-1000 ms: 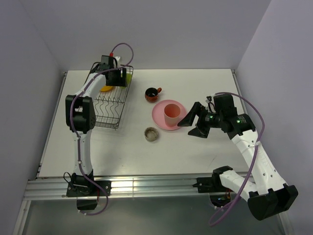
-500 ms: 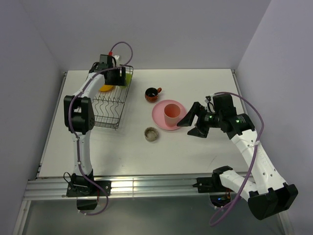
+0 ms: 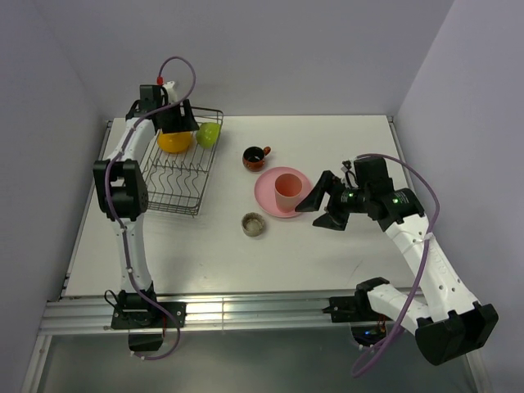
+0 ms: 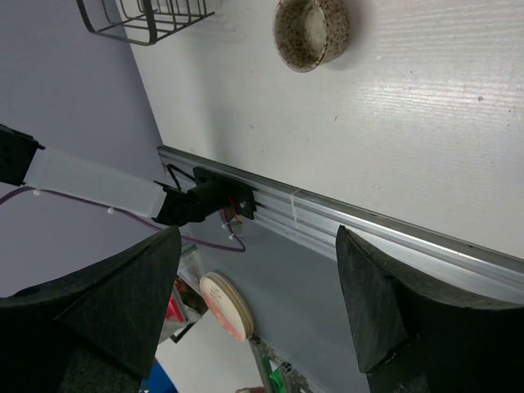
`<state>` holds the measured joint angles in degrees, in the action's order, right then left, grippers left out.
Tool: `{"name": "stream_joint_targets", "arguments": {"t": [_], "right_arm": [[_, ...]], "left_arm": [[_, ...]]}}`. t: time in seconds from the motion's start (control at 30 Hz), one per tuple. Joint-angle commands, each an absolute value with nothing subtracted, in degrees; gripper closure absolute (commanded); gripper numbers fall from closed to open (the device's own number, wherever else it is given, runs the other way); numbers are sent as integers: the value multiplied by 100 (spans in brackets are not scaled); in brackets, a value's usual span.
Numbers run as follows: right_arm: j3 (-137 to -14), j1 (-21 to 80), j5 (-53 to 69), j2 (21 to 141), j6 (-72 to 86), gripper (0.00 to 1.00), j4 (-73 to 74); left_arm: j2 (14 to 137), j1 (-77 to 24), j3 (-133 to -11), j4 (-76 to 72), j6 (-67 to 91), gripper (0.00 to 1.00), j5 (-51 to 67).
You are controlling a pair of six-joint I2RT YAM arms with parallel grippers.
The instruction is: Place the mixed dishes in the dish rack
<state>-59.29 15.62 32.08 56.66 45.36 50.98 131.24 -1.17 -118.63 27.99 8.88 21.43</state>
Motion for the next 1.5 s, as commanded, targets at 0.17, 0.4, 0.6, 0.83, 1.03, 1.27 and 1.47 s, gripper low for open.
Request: {"name": "stream_joint_targets", "arguments": {"t": [0.17, 0.4, 0.6, 0.83, 1.03, 1.27, 1.47], "right_arm": [[-5915, 1705, 3076, 5660, 4579, 17, 4860], [-5827, 1705, 3059, 5572, 4632, 16, 4817], [-5757, 1714, 3050, 5528, 4711, 17, 4755], [-5739, 1793, 3015, 5520, 4764, 17, 4729], [-5669, 1802, 2980, 5458, 4772, 17, 4755], [-5678, 1810, 2988, 5458, 4746, 17, 4746], [-5660, 1802, 3006, 5511, 4711, 17, 4711]], "left_arm": [[13543, -220, -12366, 2470, 1230, 23, 3093], [13676, -193, -12480, 2382, 1354, 18, 2945], [13790, -193, -12656, 2479, 1257, 9, 2918], [13974, -185, -12884, 2531, 1301, 1, 3085], [14098, -185, -12981, 2409, 1485, 1, 3339], [14282, -185, -13175, 2443, 1643, 1, 3419], [14256, -237, -13122, 2426, 1652, 1, 3682]]}}
